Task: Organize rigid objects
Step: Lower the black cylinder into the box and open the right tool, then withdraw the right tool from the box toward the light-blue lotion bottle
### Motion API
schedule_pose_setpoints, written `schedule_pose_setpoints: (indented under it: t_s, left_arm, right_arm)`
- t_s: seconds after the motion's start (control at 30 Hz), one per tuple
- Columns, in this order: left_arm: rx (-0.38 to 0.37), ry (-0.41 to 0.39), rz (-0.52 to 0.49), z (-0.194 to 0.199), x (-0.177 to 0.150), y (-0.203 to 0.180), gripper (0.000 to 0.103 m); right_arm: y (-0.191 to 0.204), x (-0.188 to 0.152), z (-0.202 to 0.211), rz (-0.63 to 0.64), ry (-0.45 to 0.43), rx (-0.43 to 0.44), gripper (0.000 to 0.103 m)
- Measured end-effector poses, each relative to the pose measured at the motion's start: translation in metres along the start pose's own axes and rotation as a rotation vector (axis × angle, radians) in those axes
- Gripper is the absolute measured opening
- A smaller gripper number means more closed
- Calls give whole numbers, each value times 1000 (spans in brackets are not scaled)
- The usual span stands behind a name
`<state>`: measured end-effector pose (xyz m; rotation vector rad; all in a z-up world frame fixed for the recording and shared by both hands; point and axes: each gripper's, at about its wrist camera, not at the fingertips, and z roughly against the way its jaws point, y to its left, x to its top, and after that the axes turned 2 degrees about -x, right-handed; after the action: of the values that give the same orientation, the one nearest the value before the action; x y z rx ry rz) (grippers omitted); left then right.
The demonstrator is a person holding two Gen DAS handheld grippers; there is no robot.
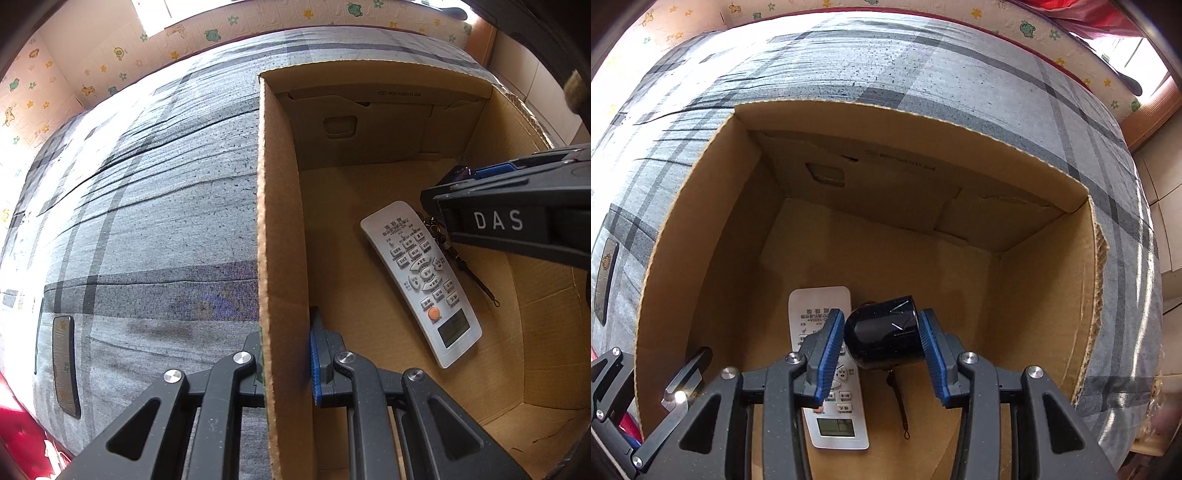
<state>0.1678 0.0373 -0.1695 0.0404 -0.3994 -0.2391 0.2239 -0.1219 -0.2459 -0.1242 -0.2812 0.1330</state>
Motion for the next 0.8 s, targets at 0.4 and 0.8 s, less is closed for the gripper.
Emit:
schedule_pose_setpoints:
  t_s: [0.4, 0.8]
  left_arm:
    - [2, 1, 0, 0, 0, 0, 14]
    - [9, 4, -3, -2, 0, 0, 14]
  right_arm:
    - [-13, -3, 2, -21, -24, 15, 52]
    - [-7, -8, 32, -7, -79, 24, 57]
